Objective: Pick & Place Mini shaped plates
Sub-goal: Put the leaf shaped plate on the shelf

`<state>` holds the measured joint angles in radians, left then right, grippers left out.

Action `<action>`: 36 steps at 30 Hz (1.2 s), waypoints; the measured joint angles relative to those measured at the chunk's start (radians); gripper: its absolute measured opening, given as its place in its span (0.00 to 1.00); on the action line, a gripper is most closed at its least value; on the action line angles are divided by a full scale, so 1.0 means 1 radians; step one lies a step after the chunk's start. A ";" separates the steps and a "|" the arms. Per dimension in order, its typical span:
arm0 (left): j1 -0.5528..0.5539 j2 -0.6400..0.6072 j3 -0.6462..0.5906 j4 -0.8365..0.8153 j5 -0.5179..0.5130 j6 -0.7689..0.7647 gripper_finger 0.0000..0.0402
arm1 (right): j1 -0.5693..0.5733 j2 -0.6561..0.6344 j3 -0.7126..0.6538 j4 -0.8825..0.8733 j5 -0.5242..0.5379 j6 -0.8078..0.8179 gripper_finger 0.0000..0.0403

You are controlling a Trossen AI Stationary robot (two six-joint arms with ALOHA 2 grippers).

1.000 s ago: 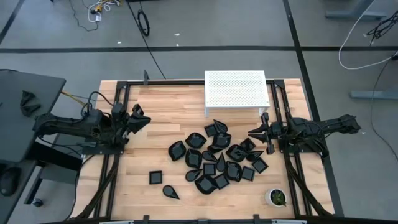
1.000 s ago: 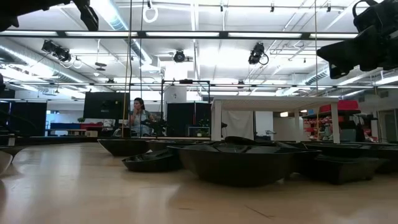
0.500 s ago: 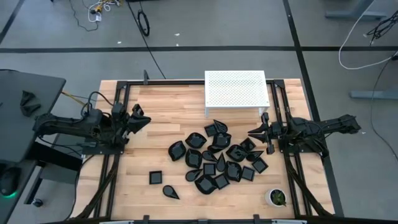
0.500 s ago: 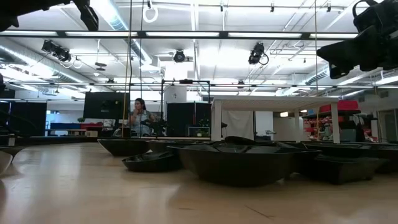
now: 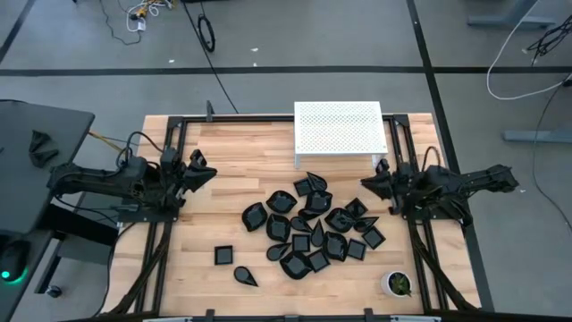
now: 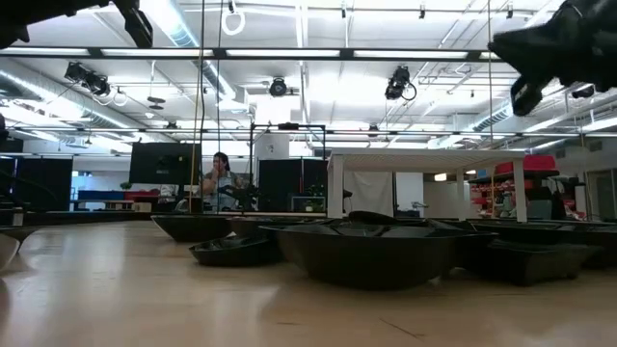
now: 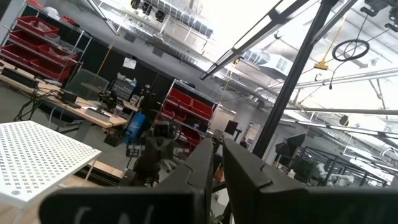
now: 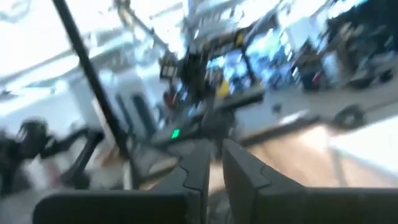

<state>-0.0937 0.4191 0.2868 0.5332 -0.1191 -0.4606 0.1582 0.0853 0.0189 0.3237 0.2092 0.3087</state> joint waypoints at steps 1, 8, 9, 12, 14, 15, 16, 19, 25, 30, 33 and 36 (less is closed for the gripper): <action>0.000 0.000 0.000 0.000 0.000 0.000 0.10 | 0.000 0.001 0.000 0.039 0.034 -0.014 0.12; 0.000 0.000 0.000 0.000 0.000 0.000 0.10 | 0.000 0.067 0.000 0.280 0.116 -0.126 0.12; 0.000 0.000 0.000 0.000 0.000 0.000 0.10 | 0.000 0.086 0.001 0.283 0.116 -0.110 0.12; 0.000 0.000 0.000 0.000 0.000 0.000 0.10 | 0.000 0.154 0.035 0.193 0.133 -0.014 0.12; 0.000 0.000 0.000 0.000 0.000 0.000 0.10 | 0.000 0.204 0.088 0.053 0.154 0.071 0.12; 0.000 0.000 0.000 0.000 0.000 0.000 0.10 | 0.000 0.229 0.123 -0.035 0.161 0.113 0.12; 0.000 0.000 0.000 0.000 0.000 0.000 0.10 | 0.000 0.255 0.163 -0.129 0.165 0.158 0.12; 0.000 0.000 0.000 0.000 0.000 0.000 0.10 | -0.006 0.347 0.300 -0.395 0.164 0.268 0.14; 0.000 0.000 0.000 0.000 0.000 0.000 0.10 | -0.060 0.557 0.530 -0.819 0.007 0.438 0.24; 0.000 0.000 0.000 0.000 0.000 0.000 0.10 | -0.132 0.748 0.564 -0.846 -0.278 0.430 0.35; 0.000 0.000 0.000 0.000 0.000 0.000 0.10 | -0.163 0.881 0.564 -0.834 -0.378 0.373 0.40; 0.000 0.000 0.000 0.000 0.000 0.000 0.10 | -0.188 0.995 0.564 -0.802 -0.416 0.282 0.42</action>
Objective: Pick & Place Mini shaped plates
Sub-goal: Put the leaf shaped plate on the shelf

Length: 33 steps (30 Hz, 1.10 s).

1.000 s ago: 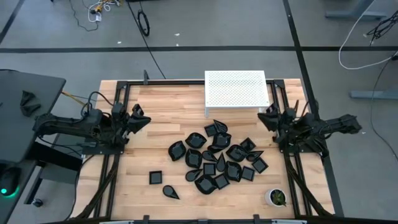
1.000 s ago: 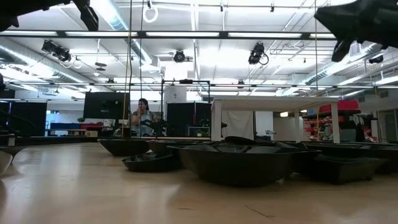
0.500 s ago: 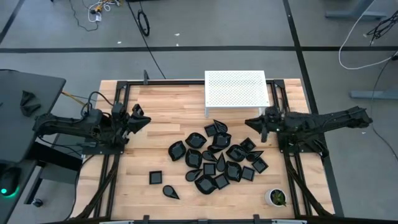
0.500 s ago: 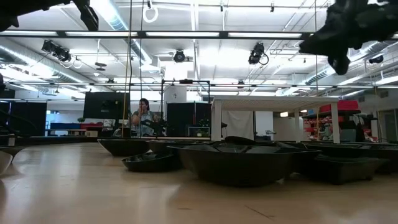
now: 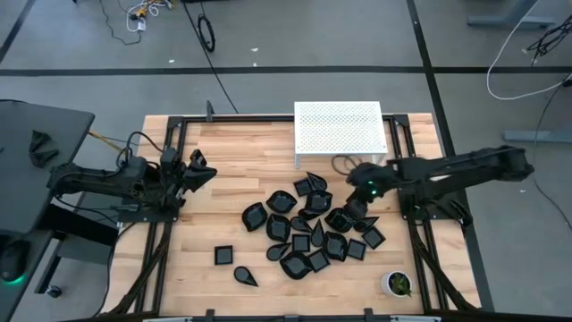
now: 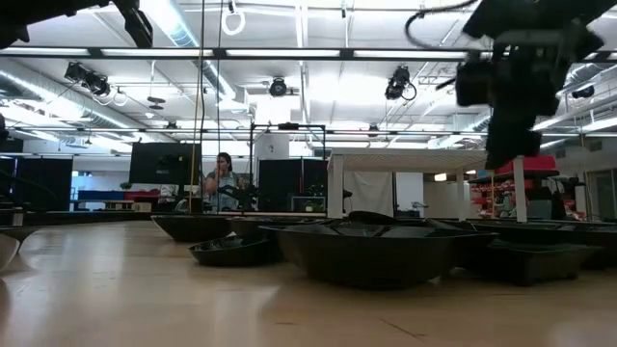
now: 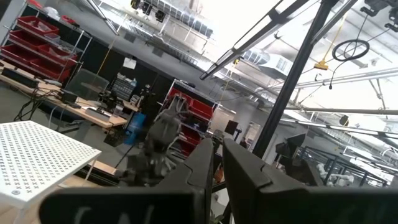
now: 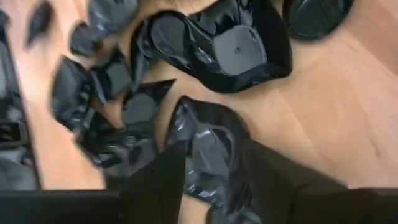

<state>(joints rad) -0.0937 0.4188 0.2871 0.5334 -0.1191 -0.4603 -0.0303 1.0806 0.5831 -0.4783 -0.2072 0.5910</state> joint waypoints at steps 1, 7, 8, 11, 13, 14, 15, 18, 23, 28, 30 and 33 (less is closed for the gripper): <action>0.000 0.000 0.000 0.000 0.000 0.000 0.10 | -0.006 0.031 0.000 0.011 -0.015 -0.028 0.42; 0.000 0.000 0.000 0.000 0.000 0.000 0.10 | -0.021 0.156 0.000 0.043 -0.037 -0.126 0.40; 0.000 0.000 0.000 0.000 0.000 0.000 0.10 | -0.021 0.168 0.000 0.043 -0.036 -0.144 0.40; 0.000 0.000 0.000 0.000 0.000 0.000 0.10 | -0.021 0.197 0.000 0.050 -0.004 -0.197 0.38; 0.000 0.000 0.000 0.000 0.000 0.000 0.10 | -0.021 0.213 0.000 0.061 0.013 -0.229 0.37; 0.000 0.000 0.000 0.000 0.000 0.000 0.10 | -0.021 0.219 0.000 0.073 0.014 -0.239 0.36; 0.000 0.000 0.000 0.000 0.000 0.000 0.10 | -0.021 0.226 0.000 0.086 0.014 -0.253 0.35; 0.000 0.000 0.000 0.000 0.000 0.000 0.10 | -0.021 0.246 0.000 0.114 0.013 -0.284 0.33; 0.000 0.000 0.000 0.000 0.000 0.000 0.10 | -0.021 0.276 0.000 0.127 0.007 -0.293 0.30; 0.000 0.000 0.000 0.000 0.000 0.000 0.10 | -0.021 0.302 0.000 0.127 0.004 -0.293 0.27; 0.000 0.000 0.000 0.000 0.000 0.000 0.10 | -0.021 0.311 0.000 0.125 -0.003 -0.292 0.26; 0.000 0.000 0.000 0.000 0.000 0.000 0.10 | -0.021 0.316 0.000 0.127 -0.012 -0.293 0.24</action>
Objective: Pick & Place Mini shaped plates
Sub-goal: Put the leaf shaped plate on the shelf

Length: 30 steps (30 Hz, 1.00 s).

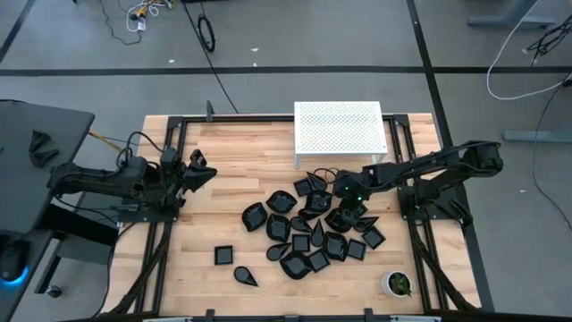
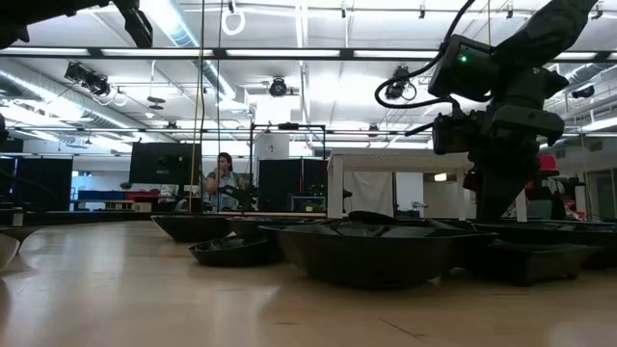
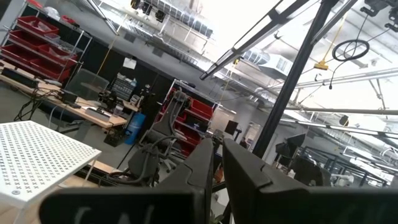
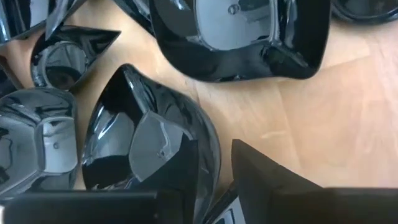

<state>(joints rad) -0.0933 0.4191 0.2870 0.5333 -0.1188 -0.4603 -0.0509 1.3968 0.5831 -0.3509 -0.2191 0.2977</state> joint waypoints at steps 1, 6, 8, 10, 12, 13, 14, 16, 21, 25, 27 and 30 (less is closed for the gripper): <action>0.000 0.000 0.000 0.000 0.000 0.000 0.10 | 0.000 0.000 0.000 0.005 0.000 0.000 0.22; 0.000 0.000 0.000 0.000 0.000 0.000 0.10 | 0.000 0.000 0.000 0.007 0.000 0.000 0.14; 0.000 0.000 0.000 0.000 0.000 0.000 0.10 | 0.000 0.000 0.000 0.008 0.000 0.000 0.09; 0.000 0.000 0.000 0.000 0.000 0.000 0.10 | 0.000 0.000 0.000 0.010 -0.001 0.000 0.04; 0.000 0.000 0.000 0.000 0.000 0.000 0.10 | 0.000 -0.002 0.000 0.011 -0.002 0.000 0.01; 0.000 0.000 0.000 0.000 0.000 0.000 0.10 | 0.000 -0.003 0.000 0.011 -0.002 0.002 0.01; 0.000 0.000 0.000 0.000 0.000 0.000 0.10 | 0.000 -0.007 0.000 0.010 -0.002 0.012 0.02; 0.000 0.000 0.000 0.000 0.000 0.000 0.10 | 0.000 -0.020 0.001 0.004 -0.002 0.023 0.02; 0.000 0.000 0.000 0.000 0.000 0.000 0.10 | -0.001 -0.071 0.076 -0.113 -0.001 0.034 0.01; 0.000 0.000 0.000 0.000 0.000 0.000 0.10 | -0.001 -0.115 0.196 -0.283 0.014 0.034 0.01; 0.000 0.000 0.000 0.000 0.000 0.000 0.10 | -0.001 -0.133 0.271 -0.367 0.044 0.026 0.01; 0.000 0.000 0.000 0.000 0.000 0.000 0.10 | -0.009 -0.150 0.395 -0.463 0.118 0.005 0.00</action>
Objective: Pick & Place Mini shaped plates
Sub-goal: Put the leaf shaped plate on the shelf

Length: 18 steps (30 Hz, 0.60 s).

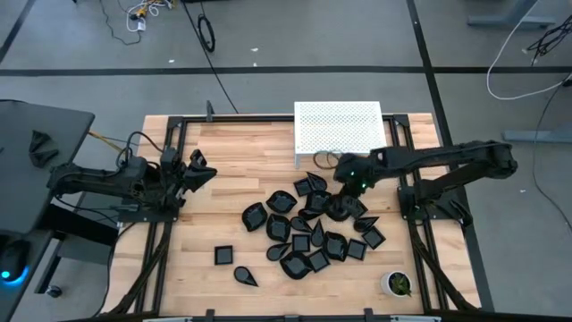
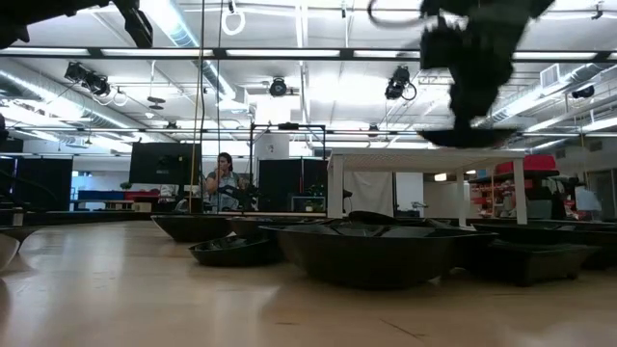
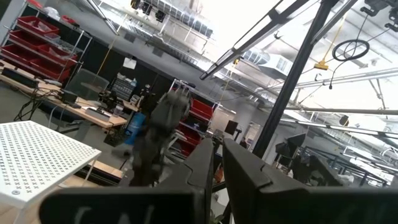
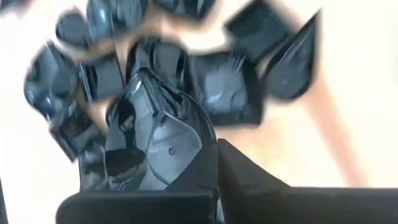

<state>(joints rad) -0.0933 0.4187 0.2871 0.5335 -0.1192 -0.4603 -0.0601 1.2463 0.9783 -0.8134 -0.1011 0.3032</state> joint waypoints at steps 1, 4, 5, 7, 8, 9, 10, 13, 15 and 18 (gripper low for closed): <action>0.000 0.000 0.000 0.000 0.000 0.000 0.10 | -0.009 -0.004 0.043 -0.023 0.025 -0.010 0.01; 0.000 0.000 0.000 0.000 0.000 0.000 0.10 | -0.065 -0.005 0.158 -0.052 0.087 -0.067 0.00; 0.000 0.000 0.000 0.000 0.000 0.000 0.10 | -0.093 -0.005 0.188 -0.052 0.104 -0.101 0.00; 0.000 0.000 0.000 0.000 0.000 0.000 0.10 | -0.167 -0.004 0.227 -0.018 0.118 -0.169 0.00; 0.000 0.000 0.000 0.000 0.000 0.000 0.10 | -0.212 0.001 0.239 0.006 0.119 -0.196 0.00; 0.000 0.000 0.000 0.000 0.000 0.000 0.10 | -0.259 0.008 0.246 0.030 0.118 -0.210 0.00; 0.000 0.000 0.000 0.000 0.000 0.000 0.10 | -0.311 0.017 0.249 0.057 0.114 -0.217 0.00; 0.000 0.000 0.000 0.000 0.000 0.000 0.10 | -0.488 0.057 0.250 0.133 0.044 -0.248 0.00; 0.000 0.000 0.000 0.000 0.000 0.000 0.10 | -0.585 0.111 0.251 0.191 -0.038 -0.242 0.00; 0.000 0.000 0.000 0.000 0.000 0.000 0.10 | -0.681 0.202 0.251 0.282 -0.194 -0.231 0.00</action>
<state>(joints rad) -0.0935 0.4189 0.2867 0.5335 -0.1188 -0.4603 -0.7409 1.4486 1.2293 -0.5310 -0.2950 0.0723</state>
